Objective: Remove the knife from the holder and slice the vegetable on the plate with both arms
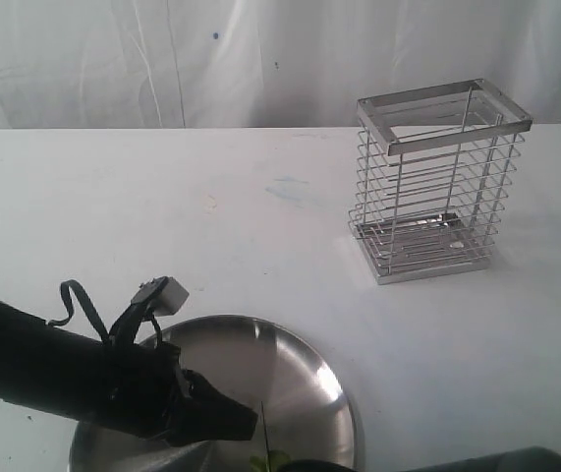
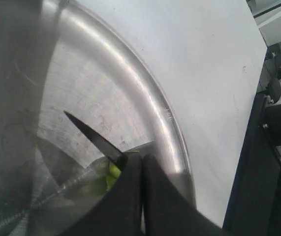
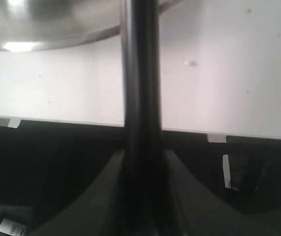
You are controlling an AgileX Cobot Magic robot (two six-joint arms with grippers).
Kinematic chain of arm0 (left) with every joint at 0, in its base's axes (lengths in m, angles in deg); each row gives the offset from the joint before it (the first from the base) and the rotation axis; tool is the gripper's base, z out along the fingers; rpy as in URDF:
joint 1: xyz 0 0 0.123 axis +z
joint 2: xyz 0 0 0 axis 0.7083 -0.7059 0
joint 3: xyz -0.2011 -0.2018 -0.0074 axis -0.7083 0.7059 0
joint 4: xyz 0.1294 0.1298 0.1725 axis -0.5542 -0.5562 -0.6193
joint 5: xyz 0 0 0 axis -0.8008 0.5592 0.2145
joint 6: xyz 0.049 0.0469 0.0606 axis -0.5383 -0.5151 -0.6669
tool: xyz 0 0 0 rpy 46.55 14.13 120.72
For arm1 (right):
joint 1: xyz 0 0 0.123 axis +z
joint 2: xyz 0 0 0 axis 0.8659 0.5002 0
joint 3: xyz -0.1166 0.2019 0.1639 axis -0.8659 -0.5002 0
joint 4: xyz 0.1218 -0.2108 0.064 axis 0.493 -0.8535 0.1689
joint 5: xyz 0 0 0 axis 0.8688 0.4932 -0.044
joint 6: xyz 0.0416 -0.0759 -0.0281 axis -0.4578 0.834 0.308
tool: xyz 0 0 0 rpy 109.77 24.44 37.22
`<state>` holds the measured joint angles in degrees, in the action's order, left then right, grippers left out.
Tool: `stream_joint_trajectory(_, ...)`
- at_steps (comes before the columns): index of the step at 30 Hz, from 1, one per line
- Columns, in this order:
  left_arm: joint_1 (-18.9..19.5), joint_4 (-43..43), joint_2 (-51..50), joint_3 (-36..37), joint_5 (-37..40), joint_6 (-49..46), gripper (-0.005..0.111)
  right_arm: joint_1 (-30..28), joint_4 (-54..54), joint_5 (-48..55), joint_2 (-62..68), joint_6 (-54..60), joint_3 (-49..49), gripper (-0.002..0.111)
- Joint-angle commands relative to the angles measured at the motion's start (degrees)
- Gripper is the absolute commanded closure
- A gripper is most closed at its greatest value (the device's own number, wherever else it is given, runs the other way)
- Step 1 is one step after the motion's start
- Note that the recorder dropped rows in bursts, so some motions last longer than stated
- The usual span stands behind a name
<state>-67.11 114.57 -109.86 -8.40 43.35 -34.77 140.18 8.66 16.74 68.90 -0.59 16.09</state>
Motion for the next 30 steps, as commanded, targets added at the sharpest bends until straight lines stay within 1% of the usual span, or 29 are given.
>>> stream_joint_trajectory(1, -0.4, 1.2, -1.6, 0.3, 2.2, -1.4, 0.107, -0.2, -0.2, 0.1, -0.7, -0.2, -0.3, 0.108)
stream_joint_trajectory(9, -0.4, 1.2, -1.8, 0.3, 3.4, -1.5, 0.107, -0.2, 3.0, -1.2, -0.7, 1.3, -0.3, 0.108)
stream_joint_trajectory(22, -0.4, 1.2, -1.8, 0.3, 4.6, -0.9, 0.107, -0.2, 3.4, -1.2, -0.7, 1.3, -0.3, 0.108)
stream_joint_trajectory(30, -2.7, 1.2, -1.8, -1.4, 3.0, -1.0, 0.107, -0.2, 3.5, -1.2, -0.7, 1.8, -0.3, 0.108)
